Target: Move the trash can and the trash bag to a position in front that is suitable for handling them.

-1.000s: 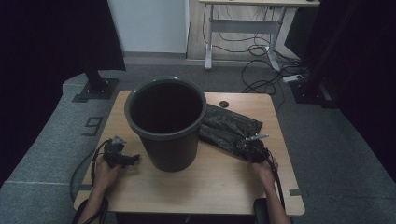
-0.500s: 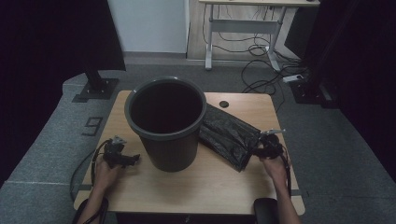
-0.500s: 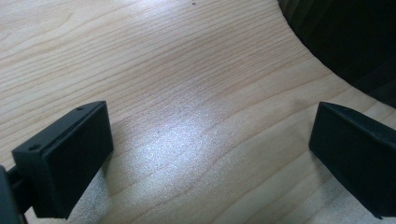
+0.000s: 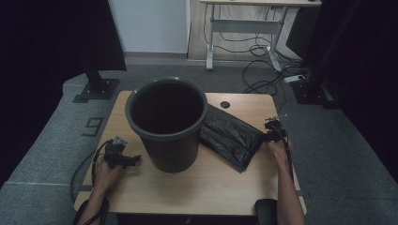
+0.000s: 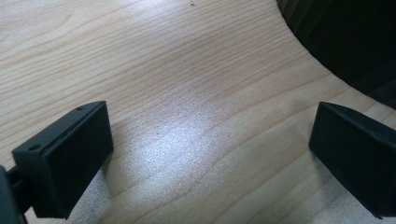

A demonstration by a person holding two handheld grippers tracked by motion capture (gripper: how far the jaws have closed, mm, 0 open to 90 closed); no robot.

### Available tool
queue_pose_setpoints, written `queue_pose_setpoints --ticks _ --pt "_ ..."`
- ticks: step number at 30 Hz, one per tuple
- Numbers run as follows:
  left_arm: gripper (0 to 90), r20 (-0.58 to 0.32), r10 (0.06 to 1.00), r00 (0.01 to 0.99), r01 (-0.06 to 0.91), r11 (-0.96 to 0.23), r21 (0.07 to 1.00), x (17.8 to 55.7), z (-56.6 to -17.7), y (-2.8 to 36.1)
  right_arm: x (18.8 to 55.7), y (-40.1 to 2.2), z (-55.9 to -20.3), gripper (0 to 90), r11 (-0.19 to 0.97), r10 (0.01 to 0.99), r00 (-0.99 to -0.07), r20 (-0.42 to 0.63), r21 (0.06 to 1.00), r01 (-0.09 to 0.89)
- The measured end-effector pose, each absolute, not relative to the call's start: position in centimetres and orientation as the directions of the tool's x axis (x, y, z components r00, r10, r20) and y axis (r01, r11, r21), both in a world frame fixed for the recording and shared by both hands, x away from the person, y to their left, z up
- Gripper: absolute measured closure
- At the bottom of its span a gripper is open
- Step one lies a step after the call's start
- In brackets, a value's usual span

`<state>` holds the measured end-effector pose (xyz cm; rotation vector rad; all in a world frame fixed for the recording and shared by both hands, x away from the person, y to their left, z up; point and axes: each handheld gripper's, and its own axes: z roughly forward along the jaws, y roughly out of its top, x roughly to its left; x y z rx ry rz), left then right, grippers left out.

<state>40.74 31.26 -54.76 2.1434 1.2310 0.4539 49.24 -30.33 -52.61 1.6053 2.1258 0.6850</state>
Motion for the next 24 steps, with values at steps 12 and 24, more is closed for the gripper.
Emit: queue_pose_setpoints --ticks 12,24 --pt "0.0 -0.010 0.857 0.515 0.648 -0.381 0.659 40.8 -54.7 31.2 45.6 -29.2 -52.5 87.9 0.316 0.930 -0.366 -0.033 0.579 0.751" --pt "0.0 -0.010 0.856 0.517 0.648 -0.384 0.658 40.7 -54.7 31.1 37.4 -26.8 -52.8 88.0 0.386 0.895 -0.441 -0.058 0.595 0.705"
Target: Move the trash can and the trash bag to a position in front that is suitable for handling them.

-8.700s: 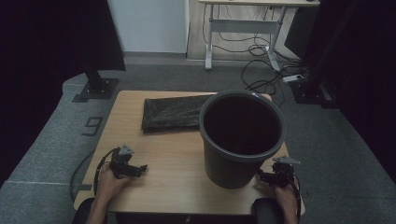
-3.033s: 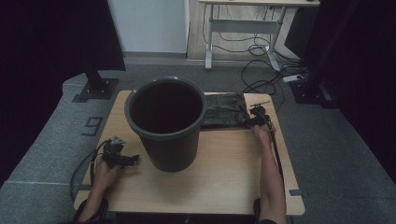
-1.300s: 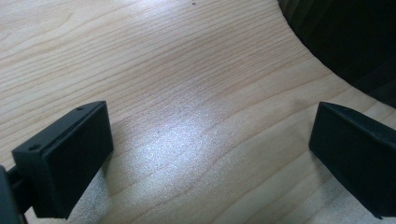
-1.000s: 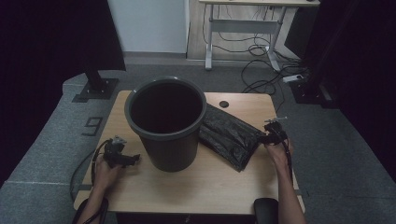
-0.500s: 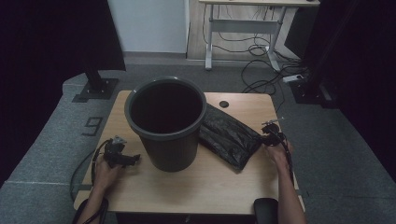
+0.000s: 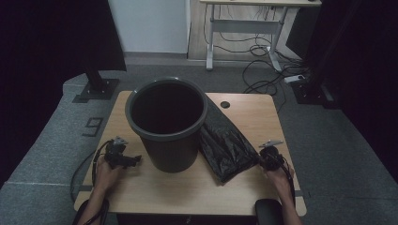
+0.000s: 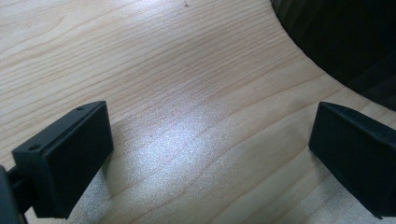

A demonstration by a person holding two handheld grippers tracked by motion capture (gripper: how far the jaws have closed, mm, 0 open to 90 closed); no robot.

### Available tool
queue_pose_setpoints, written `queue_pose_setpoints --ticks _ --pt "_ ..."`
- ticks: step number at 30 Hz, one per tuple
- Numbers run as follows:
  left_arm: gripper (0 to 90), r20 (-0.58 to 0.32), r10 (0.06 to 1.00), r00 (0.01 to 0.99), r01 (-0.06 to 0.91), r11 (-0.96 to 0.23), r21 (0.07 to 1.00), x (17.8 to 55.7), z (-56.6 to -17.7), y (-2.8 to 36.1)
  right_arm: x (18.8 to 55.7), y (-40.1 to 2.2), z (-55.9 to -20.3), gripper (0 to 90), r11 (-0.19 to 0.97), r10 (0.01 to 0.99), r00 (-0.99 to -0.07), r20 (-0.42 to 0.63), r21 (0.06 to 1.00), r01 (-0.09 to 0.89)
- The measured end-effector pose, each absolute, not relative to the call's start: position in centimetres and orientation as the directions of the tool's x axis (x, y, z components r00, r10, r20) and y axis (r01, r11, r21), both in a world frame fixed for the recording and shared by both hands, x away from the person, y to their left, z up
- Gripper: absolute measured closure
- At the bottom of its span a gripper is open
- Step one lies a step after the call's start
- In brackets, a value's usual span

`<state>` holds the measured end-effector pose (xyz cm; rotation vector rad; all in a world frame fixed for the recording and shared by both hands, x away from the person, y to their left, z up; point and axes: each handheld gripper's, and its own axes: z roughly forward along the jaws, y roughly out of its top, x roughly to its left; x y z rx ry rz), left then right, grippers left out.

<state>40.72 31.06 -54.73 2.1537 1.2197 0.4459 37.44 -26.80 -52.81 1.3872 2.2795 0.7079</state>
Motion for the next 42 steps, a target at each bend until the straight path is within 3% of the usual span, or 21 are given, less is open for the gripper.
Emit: queue_pose_setpoints --ticks 6,9,12,15,16,22,23,24,25,26,27,29,38,42 --pt "0.0 -0.009 0.855 0.519 0.646 -0.386 0.658 40.7 -54.7 31.0 32.4 -26.0 -53.0 87.8 0.414 0.883 -0.464 -0.070 0.583 0.699" --pt "0.0 -0.010 0.854 0.521 0.646 -0.387 0.658 40.7 -54.7 31.0 30.1 -25.8 -52.3 69.5 0.442 0.873 -0.480 -0.089 0.560 0.701" --pt "0.0 -0.010 0.853 0.522 0.646 -0.387 0.658 40.7 -54.7 30.9 31.6 -26.0 -50.6 51.0 0.413 0.894 -0.431 -0.120 0.595 0.689" --pt "0.0 -0.010 0.853 0.522 0.646 -0.388 0.658 40.7 -54.7 30.9 34.1 -25.8 -50.0 43.9 0.386 0.907 -0.405 -0.118 0.620 0.683" --pt "0.0 -0.010 0.853 0.522 0.645 -0.387 0.658 40.7 -54.7 30.9 36.8 -25.1 -50.0 43.1 0.368 0.908 -0.410 -0.089 0.637 0.677" --pt "0.0 -0.010 0.852 0.524 0.645 -0.389 0.658 40.7 -54.7 30.9 42.9 -23.2 -52.3 47.9 0.375 0.902 -0.429 -0.043 0.570 0.731" --pt "0.0 -0.010 0.852 0.523 0.645 -0.389 0.658 40.7 -54.7 30.9 43.3 -23.2 -52.7 52.2 0.370 0.903 -0.429 -0.029 0.559 0.742" --pt "0.0 -0.010 0.852 0.524 0.645 -0.389 0.658 40.7 -54.7 30.9 43.5 -23.3 -52.9 62.4 0.356 0.907 -0.422 -0.019 0.570 0.741" --pt "0.0 -0.010 0.852 0.524 0.645 -0.389 0.658 40.7 -54.7 30.9 43.5 -23.3 -52.9 62.4 0.356 0.907 -0.422 -0.019 0.570 0.741" --pt "0.0 -0.010 0.852 0.524 0.645 -0.389 0.658 40.7 -54.7 30.9 43.6 -23.4 -52.9 70.1 0.346 0.908 -0.420 -0.003 0.573 0.743" --pt "0.0 -0.010 0.852 0.524 0.645 -0.389 0.658 40.7 -54.7 30.9 43.5 -23.5 -52.9 83.7 0.360 0.897 -0.442 0.009 0.566 0.742" --pt "0.0 -0.010 0.852 0.524 0.645 -0.389 0.658 40.7 -54.7 30.9 43.0 -23.3 -52.8 88.2 0.377 0.884 -0.466 0.021 0.558 0.740" --pt "0.0 -0.010 0.852 0.524 0.645 -0.389 0.658 40.7 -54.7 30.9 38.0 -22.2 -52.5 87.7 0.423 0.856 -0.516 0.013 0.554 0.717" --pt "0.0 -0.010 0.852 0.524 0.645 -0.389 0.658 40.7 -54.7 30.9 33.1 -21.2 -52.8 83.4 0.462 0.825 -0.565 0.017 0.556 0.691"
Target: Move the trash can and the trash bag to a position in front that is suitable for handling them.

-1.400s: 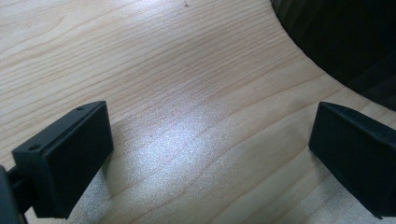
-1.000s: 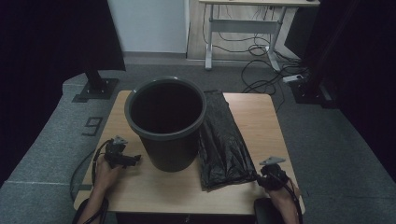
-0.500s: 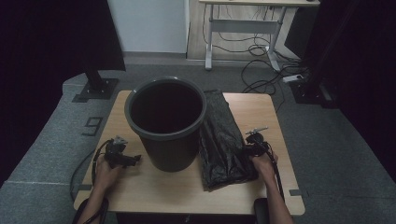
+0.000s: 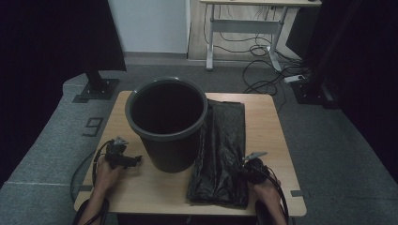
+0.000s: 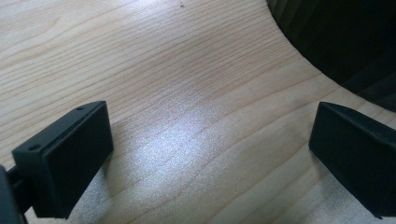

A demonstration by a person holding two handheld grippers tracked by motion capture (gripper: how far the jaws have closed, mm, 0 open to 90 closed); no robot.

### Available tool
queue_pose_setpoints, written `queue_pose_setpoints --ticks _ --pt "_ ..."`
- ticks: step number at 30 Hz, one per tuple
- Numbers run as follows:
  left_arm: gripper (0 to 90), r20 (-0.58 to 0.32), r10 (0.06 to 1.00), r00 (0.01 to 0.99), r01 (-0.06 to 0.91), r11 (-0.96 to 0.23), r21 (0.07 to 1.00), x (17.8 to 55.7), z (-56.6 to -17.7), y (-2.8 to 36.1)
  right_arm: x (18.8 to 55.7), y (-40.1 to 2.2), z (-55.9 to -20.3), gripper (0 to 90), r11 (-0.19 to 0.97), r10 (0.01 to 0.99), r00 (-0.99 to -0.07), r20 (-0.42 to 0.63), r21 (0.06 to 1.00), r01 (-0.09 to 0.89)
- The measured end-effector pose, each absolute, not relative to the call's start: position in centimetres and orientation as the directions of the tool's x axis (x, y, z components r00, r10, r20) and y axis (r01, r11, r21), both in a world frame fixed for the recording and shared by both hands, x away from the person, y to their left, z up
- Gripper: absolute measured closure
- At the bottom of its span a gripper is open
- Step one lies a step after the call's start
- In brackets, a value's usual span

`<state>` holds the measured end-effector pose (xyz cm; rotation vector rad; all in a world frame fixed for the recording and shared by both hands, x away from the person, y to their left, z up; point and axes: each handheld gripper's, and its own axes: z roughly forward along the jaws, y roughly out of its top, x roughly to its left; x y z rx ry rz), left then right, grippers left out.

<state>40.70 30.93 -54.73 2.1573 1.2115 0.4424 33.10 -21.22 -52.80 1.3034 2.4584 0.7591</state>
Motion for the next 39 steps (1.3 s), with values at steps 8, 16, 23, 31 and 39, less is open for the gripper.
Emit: queue_pose_setpoints --ticks 8,16,23,31,39 --pt "0.0 -0.011 0.852 0.524 0.645 -0.389 0.658 40.7 -54.7 30.9 37.2 -23.0 -50.0 41.6 0.372 0.894 -0.445 -0.053 0.643 0.669" --pt "0.0 -0.012 0.852 0.523 0.646 -0.387 0.658 40.7 -54.7 30.9 46.7 -23.6 -51.9 39.5 0.305 0.939 -0.337 -0.069 0.618 0.724" --pt "0.0 -0.010 0.851 0.525 0.644 -0.389 0.658 40.7 -54.7 30.9 48.8 -23.5 -53.1 66.8 0.272 0.938 -0.346 0.015 0.589 0.761" --pt "0.0 -0.012 0.852 0.523 0.646 -0.387 0.658 40.7 -54.7 30.9 47.3 -24.2 -52.8 84.6 0.341 0.921 -0.387 -0.038 0.558 0.757" --pt "0.0 -0.012 0.852 0.523 0.646 -0.387 0.658 40.7 -54.7 30.9 43.9 -26.9 -52.6 84.6 0.337 0.931 -0.359 -0.070 0.543 0.769"
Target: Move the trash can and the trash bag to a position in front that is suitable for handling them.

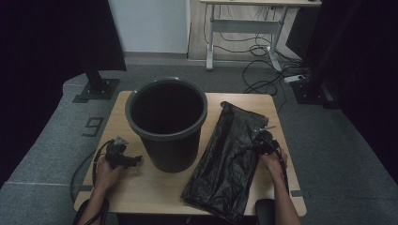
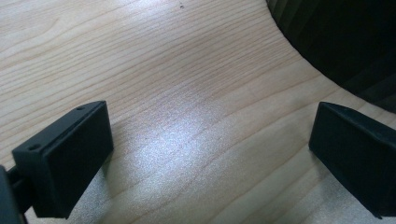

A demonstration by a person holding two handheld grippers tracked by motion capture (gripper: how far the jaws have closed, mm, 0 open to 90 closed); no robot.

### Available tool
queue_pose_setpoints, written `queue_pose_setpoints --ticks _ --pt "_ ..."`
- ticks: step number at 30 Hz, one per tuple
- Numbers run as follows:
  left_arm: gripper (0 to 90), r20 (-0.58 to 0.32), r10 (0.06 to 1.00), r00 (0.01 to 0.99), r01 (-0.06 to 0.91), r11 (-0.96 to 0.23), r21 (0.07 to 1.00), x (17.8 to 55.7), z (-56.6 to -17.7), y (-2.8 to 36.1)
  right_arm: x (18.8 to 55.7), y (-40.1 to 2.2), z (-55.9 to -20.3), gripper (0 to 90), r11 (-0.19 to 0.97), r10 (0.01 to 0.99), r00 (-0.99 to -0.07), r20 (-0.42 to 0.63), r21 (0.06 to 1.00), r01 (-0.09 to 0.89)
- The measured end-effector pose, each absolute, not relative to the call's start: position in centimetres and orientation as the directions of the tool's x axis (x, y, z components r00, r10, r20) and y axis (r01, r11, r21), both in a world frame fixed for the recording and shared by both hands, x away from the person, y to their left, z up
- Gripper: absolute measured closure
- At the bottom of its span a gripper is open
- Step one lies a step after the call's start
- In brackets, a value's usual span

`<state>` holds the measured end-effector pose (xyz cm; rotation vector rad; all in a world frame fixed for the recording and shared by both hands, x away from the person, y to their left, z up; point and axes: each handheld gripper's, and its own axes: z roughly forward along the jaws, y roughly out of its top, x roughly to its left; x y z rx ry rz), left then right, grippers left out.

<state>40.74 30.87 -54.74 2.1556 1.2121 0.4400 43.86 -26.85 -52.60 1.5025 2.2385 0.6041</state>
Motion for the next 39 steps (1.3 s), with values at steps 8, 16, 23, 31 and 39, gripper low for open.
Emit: queue_pose_setpoints --ticks 8,16,23,31,39 --pt "0.0 -0.009 0.852 0.523 0.645 -0.389 0.657 40.8 -54.7 30.9 38.9 -31.4 -52.6 84.6 0.275 0.955 -0.291 -0.060 0.550 0.789" --pt "0.0 -0.009 0.853 0.522 0.646 -0.388 0.657 40.8 -54.7 30.9 35.3 -33.7 -52.7 84.2 0.251 0.961 -0.272 -0.045 0.551 0.796" --pt "0.0 -0.012 0.853 0.521 0.647 -0.386 0.657 40.8 -54.7 30.9 33.9 -34.8 -52.0 55.6 0.224 0.966 -0.255 -0.035 0.598 0.770" --pt "0.0 -0.009 0.849 0.528 0.651 -0.398 0.646 41.0 -54.5 31.0 35.0 -33.4 -50.8 24.8 0.256 0.954 -0.297 -0.052 0.657 0.709" --pt "0.0 -0.034 0.848 0.529 0.604 -0.348 0.717 40.8 -51.8 31.1 36.9 -31.4 -49.7 12.1 0.241 0.932 -0.362 0.024 0.706 0.666"
